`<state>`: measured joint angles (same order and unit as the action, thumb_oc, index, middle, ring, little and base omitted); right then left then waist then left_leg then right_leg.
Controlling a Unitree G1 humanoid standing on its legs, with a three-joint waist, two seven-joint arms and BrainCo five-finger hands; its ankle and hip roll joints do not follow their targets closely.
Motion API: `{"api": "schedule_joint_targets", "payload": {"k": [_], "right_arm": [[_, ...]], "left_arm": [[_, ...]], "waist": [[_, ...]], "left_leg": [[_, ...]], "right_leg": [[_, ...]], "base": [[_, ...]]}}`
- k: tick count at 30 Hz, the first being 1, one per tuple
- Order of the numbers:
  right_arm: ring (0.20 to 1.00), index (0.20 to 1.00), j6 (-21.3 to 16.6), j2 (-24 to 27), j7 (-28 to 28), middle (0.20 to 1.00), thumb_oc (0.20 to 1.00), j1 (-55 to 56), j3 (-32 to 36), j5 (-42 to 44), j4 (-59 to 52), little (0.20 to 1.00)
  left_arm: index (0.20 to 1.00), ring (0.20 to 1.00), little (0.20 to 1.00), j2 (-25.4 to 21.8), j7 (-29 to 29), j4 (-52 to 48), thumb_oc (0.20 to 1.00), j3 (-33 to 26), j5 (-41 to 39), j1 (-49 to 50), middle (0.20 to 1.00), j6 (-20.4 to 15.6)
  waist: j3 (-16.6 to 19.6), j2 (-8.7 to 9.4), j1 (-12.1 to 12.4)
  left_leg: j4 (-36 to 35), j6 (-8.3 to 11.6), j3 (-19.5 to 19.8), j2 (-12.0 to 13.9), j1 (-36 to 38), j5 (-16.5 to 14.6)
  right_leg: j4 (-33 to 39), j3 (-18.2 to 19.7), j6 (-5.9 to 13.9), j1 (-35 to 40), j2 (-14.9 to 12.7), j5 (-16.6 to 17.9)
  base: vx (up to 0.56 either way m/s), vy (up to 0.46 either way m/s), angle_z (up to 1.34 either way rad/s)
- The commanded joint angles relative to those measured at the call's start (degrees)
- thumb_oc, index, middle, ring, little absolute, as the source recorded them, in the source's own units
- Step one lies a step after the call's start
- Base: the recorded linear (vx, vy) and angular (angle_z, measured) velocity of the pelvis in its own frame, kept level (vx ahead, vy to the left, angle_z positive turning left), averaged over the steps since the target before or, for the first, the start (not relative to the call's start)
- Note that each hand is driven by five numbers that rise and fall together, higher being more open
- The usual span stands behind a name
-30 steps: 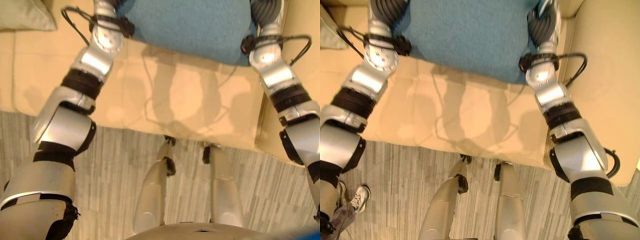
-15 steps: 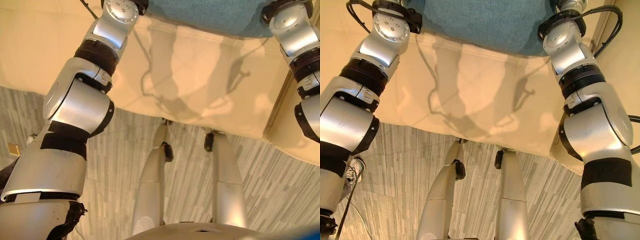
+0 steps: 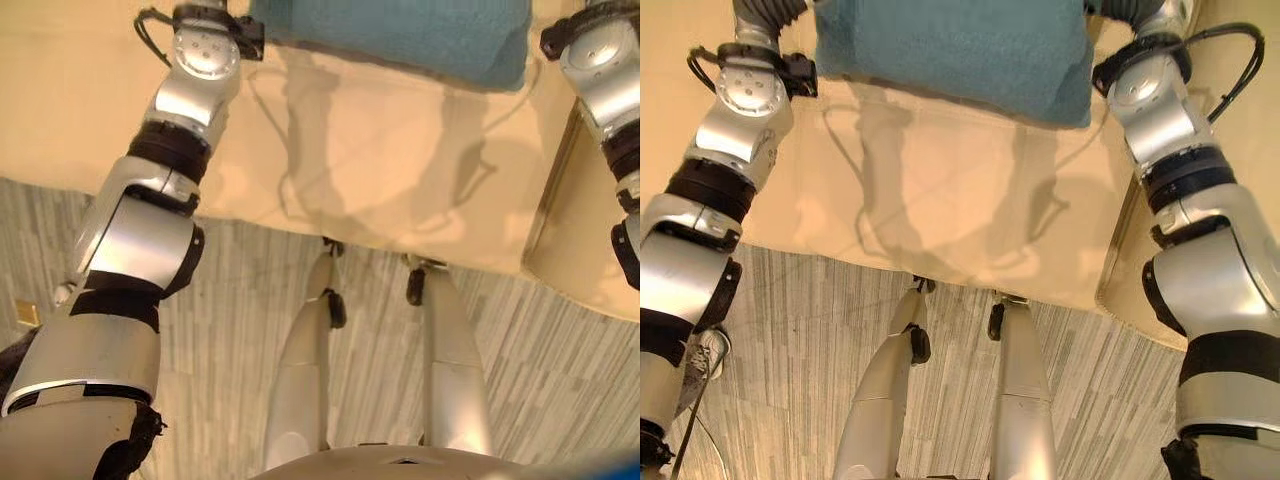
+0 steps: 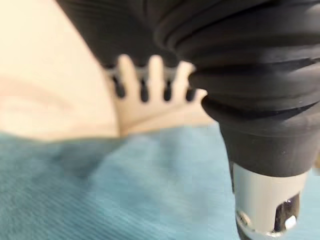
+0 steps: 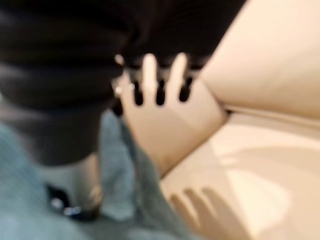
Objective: Pick up all the scattered cushions and arrange them neatly on the sofa.
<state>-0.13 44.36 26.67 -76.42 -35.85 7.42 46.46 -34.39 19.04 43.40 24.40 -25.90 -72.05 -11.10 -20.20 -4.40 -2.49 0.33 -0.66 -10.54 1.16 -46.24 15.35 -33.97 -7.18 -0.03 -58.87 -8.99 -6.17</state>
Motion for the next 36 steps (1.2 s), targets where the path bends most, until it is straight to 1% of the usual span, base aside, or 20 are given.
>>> {"api": "schedule_joint_targets", "payload": {"k": [1,2,3,4,5,6,7,8,10,11,12,13,16,18,21,23,27,32,33,36], "right_arm": [[1.000,1.000,-4.1,2.2,-0.5,1.000,1.000,13.5,10.5,-5.8,-8.6,1.000],[1.000,1.000,-4.0,2.2,-0.5,1.000,1.000,14.0,10.7,-5.9,-8.9,1.000],[1.000,1.000,-4.7,3.3,-1.2,1.000,1.000,19.1,13.8,-6.7,-11.9,1.000],[1.000,1.000,-5.8,4.5,-2.9,1.000,1.000,28.3,19.4,-7.8,-16.8,1.000],[1.000,1.000,-5.7,4.5,-3.0,1.000,1.000,28.9,19.7,-8.0,-17.2,1.000],[1.000,1.000,-6.9,4.0,-5.0,1.000,1.000,37.2,24.1,-8.3,-20.6,1.000],[1.000,1.000,-6.8,3.9,-5.1,1.000,1.000,37.7,24.4,-8.4,-20.9,1.000],[1.000,1.000,-7.6,2.4,-7.7,1.000,1.000,45.2,27.4,-8.2,-23.7,1.000],[1.000,1.000,-8.3,1.5,-9.4,1.000,1.000,49.2,28.6,-7.3,-24.6,1.000],[1.000,1.000,-8.8,0.4,-11.6,1.000,1.000,53.1,29.9,-6.2,-25.9,1.000],[1.000,1.000,-9.6,-1.2,-15.3,1.000,1.000,59.6,30.5,-6.1,-27.2,1.000],[1.000,1.000,-9.6,-1.3,-15.3,1.000,1.000,59.7,30.5,-6.1,-27.3,1.000],[1.000,1.000,-9.8,-5.4,-19.0,1.000,1.000,67.0,31.2,-7.0,-24.7,1.000],[1.000,1.000,-9.3,-7.6,-20.1,1.000,1.000,69.9,29.9,-10.0,-21.0,1.000],[1.000,1.000,-8.1,-10.4,-21.6,1.000,1.000,73.5,28.2,-13.3,-15.1,1.000],[1.000,1.000,-7.3,-12.4,-21.8,1.000,1.000,75.1,26.6,-15.7,-9.7,1.000],[1.000,1.000,-6.0,-16.1,-23.0,1.000,1.000,77.7,24.4,-16.9,1.4,1.000],[1.000,1.000,-5.2,-17.9,-23.0,1.000,1.000,78.9,24.3,-16.3,9.4,1.000],[1.000,1.000,-4.6,-18.2,-22.8,1.000,1.000,78.8,23.9,-17.1,12.8,1.000],[1.000,1.000,-4.3,-18.3,-23.0,1.000,1.000,78.8,23.7,-17.3,14.2,1.000]], "left_arm": [[1.000,1.000,1.000,-5.6,-0.4,-5.8,1.000,-6.4,2.2,12.4,1.000,-4.9],[1.000,1.000,1.000,-5.6,-0.4,-6.1,1.000,-6.4,2.2,12.7,1.000,-4.8],[1.000,1.000,1.000,-6.6,-1.0,-9.3,1.000,-8.9,2.8,17.7,1.000,-5.1],[1.000,1.000,1.000,-7.7,-2.4,-13.0,1.000,-13.4,3.7,26.4,1.000,-5.2],[1.000,1.000,1.000,-7.7,-2.4,-13.3,1.000,-13.4,3.8,26.8,1.000,-5.1],[1.000,1.000,1.000,-8.0,-4.5,-15.6,1.000,-16.9,4.3,34.9,1.000,-5.2],[1.000,1.000,1.000,-8.0,-4.5,-15.9,1.000,-16.9,4.3,35.3,1.000,-5.1],[1.000,1.000,1.000,-7.1,-6.6,-16.9,1.000,-19.8,4.4,43.1,1.000,-4.3],[1.000,1.000,1.000,-6.8,-8.2,-17.8,1.000,-20.4,4.9,46.7,1.000,-4.0],[1.000,1.000,1.000,-6.8,-9.7,-19.2,1.000,-21.4,5.9,50.8,1.000,-3.9],[1.000,1.000,1.000,-5.8,-12.7,-20.2,1.000,-23.5,6.7,58.2,1.000,-3.4],[1.000,1.000,1.000,-5.8,-12.7,-20.3,1.000,-23.5,6.7,58.3,1.000,-3.3],[1.000,1.000,1.000,-1.0,-14.5,-15.3,1.000,-25.9,9.6,66.4,1.000,-1.3],[1.000,1.000,1.000,2.8,-15.1,-10.1,1.000,-26.3,12.1,69.7,1.000,0.3],[1.000,1.000,1.000,6.2,-15.8,-0.5,1.000,-26.5,17.2,73.2,1.000,2.4],[1.000,1.000,1.000,9.0,-16.1,8.2,1.000,-27.2,19.3,75.0,1.000,4.0],[1.000,1.000,1.000,11.2,-16.5,22.4,1.000,-26.0,24.9,77.1,1.000,5.6],[1.000,1.000,1.000,11.6,-16.9,26.1,1.000,-25.2,26.4,78.0,1.000,6.2],[1.000,1.000,1.000,11.8,-17.0,25.8,1.000,-24.3,26.4,77.5,1.000,6.2],[1.000,1.000,1.000,11.7,-17.2,25.6,1.000,-23.7,26.3,77.1,1.000,6.2]], "waist": [[5.0,4.44,1.3],[5.0,4.44,1.4],[5.3,4.58,1.4],[5.9,4.98,1.3],[5.9,4.99,1.3],[6.9,5.29,1.2],[6.8,5.31,1.2],[7.7,5.85,1.2],[8.1,6.07,1.1],[8.5,6.25,1.0],[9.6,6.46,0.8],[9.6,6.46,0.8],[11.5,6.83,0.4],[12.7,7.08,0.1],[14.4,7.41,-0.3],[15.4,7.62,-0.4],[17.3,7.74,-1.5],[16.6,7.64,-2.4],[16.1,7.93,-2.5],[15.7,8.24,-2.7]], "left_leg": [[-0.3,5.72,-0.8,-0.7,13.3,-9.3],[-0.4,5.74,-0.7,-0.7,13.7,-9.3],[-1.2,5.93,-0.8,-0.7,16.1,-9.6],[-2.3,6.19,-1.1,-0.3,20.1,-9.8],[-2.4,6.20,-1.0,-0.3,20.4,-9.8],[-3.3,6.31,-1.4,0.1,24.0,-10.1],[-3.5,6.33,-1.4,0.1,24.4,-10.1],[-3.7,6.26,-1.6,0.5,27.4,-10.4],[-4.2,6.29,-1.7,0.6,29.5,-10.6],[-4.3,6.25,-1.7,0.7,31.0,-10.8],[-4.1,6.04,-1.9,1.0,33.5,-11.3],[-4.1,6.04,-1.9,1.0,33.6,-11.3],[-4.0,6.00,-2.1,1.2,37.2,-11.8],[-3.9,6.18,-2.9,1.6,39.5,-12.3],[-3.8,6.17,-3.8,1.9,42.5,-13.1],[-4.1,6.27,-4.4,2.2,44.6,-13.7],[-5.0,6.62,-5.7,3.1,47.8,-14.1],[-4.8,7.44,-6.3,4.3,48.4,-13.5],[-2.7,7.71,-6.3,4.8,47.3,-13.2],[-0.3,7.63,-6.6,5.0,46.6,-14.2]], "right_leg": [[24.9,-1.3,8.02,19.8,1.0,9.8],[25.1,-1.4,8.02,20.2,1.1,9.9],[26.0,-1.7,8.15,22.8,1.1,9.8],[27.7,-2.6,8.29,27.2,1.1,9.8],[27.9,-2.7,8.30,27.6,1.1,9.8],[29.1,-3.1,8.54,31.4,1.1,9.9],[29.3,-3.1,8.55,31.8,1.1,9.9],[30.3,-3.9,8.59,35.5,1.1,9.7],[31.2,-4.0,8.72,37.8,1.3,9.7],[31.4,-4.3,8.88,39.4,1.2,9.6],[32.1,-4.6,9.03,42.5,1.4,9.3],[32.2,-4.6,9.04,42.6,1.4,9.4],[33.0,-4.9,9.15,46.5,1.9,9.1],[33.6,-5.2,9.05,49.0,2.2,8.7],[34.4,-5.4,8.90,51.9,3.0,8.2],[35.1,-5.5,8.89,53.8,3.4,7.9],[35.7,-5.0,8.48,56.6,4.6,6.9],[35.8,-5.2,7.81,58.1,5.5,6.0],[36.5,-5.6,7.61,58.7,5.5,5.6],[36.3,-5.9,7.40,58.6,5.3,5.7]], "base": [[-0.07,-0.037,0.06],[0.05,0.005,0.07],[0.10,-0.005,0.05],[0.10,-0.005,0.00],[0.15,-0.011,0.05],[0.08,-0.002,0.08],[0.14,-0.009,0.08],[0.07,-0.006,-0.02],[0.08,-0.003,-0.06],[0.10,0.004,-0.04],[0.07,0.003,-0.01],[0.07,-0.006,0.00],[0.01,-0.003,0.00],[0.00,0.000,0.00],[0.02,-0.012,0.02],[0.04,-0.030,-0.09],[0.04,-0.048,-0.18],[-0.02,-0.071,-0.02],[-0.08,-0.068,0.12],[-0.11,-0.037,0.20]]}}
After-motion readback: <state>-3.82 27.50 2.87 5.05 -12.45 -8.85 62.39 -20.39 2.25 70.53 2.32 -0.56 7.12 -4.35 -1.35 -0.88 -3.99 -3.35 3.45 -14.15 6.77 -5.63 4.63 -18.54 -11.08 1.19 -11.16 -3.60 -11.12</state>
